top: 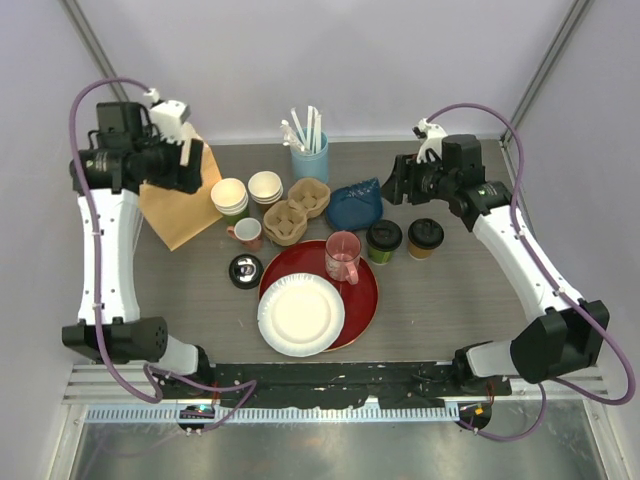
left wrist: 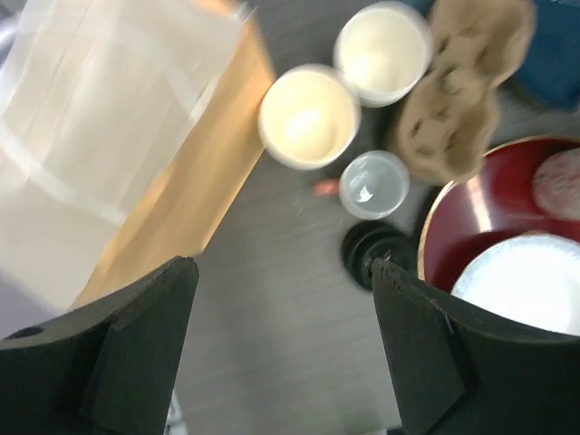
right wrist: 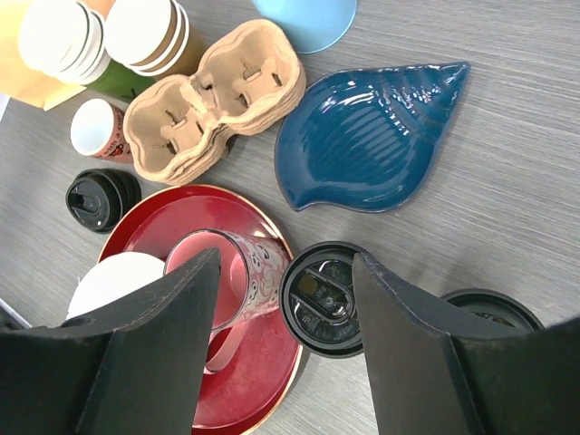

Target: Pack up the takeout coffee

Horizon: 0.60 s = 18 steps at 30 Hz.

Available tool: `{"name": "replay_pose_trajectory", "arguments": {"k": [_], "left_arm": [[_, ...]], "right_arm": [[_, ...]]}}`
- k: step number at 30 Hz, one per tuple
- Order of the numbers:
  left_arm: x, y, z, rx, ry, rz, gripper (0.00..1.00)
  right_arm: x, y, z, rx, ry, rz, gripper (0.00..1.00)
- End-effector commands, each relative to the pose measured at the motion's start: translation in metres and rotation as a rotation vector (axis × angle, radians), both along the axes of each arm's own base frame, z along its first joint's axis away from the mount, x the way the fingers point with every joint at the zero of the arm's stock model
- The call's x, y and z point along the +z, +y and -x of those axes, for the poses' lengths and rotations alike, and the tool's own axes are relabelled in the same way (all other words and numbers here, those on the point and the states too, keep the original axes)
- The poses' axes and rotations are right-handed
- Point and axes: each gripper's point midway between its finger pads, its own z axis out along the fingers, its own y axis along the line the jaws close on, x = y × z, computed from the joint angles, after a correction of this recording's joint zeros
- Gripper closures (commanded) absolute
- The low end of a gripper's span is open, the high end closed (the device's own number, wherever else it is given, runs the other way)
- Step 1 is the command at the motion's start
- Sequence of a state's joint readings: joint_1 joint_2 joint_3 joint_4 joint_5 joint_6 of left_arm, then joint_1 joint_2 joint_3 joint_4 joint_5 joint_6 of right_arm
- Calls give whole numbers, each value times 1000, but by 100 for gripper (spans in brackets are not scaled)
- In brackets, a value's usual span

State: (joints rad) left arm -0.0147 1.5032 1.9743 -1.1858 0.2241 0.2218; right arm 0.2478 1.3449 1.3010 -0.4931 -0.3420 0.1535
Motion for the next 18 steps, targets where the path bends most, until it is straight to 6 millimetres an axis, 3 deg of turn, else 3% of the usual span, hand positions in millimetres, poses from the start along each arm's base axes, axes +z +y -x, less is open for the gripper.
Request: {"name": "replay_pose_trajectory", "arguments": {"k": [1,3,6,13,18], "left_arm": [[-8,64,33,142,17,-108,17],[-16,90,40,213,35,-139,16],[-28,114,41,235,53,-184,16],[-46,119,18,126,59,-232,16],[-43,115,1,57,28,-229,16]], "right_arm": [[7,15,-6,77,-56,-9,34],[1,16,-6,75,-39,5,34],[-5,22,-3,92,-23,25,33],[-7,32,8,129,-23,30,33],[-9,33,15,143,-20,42,33]]}}
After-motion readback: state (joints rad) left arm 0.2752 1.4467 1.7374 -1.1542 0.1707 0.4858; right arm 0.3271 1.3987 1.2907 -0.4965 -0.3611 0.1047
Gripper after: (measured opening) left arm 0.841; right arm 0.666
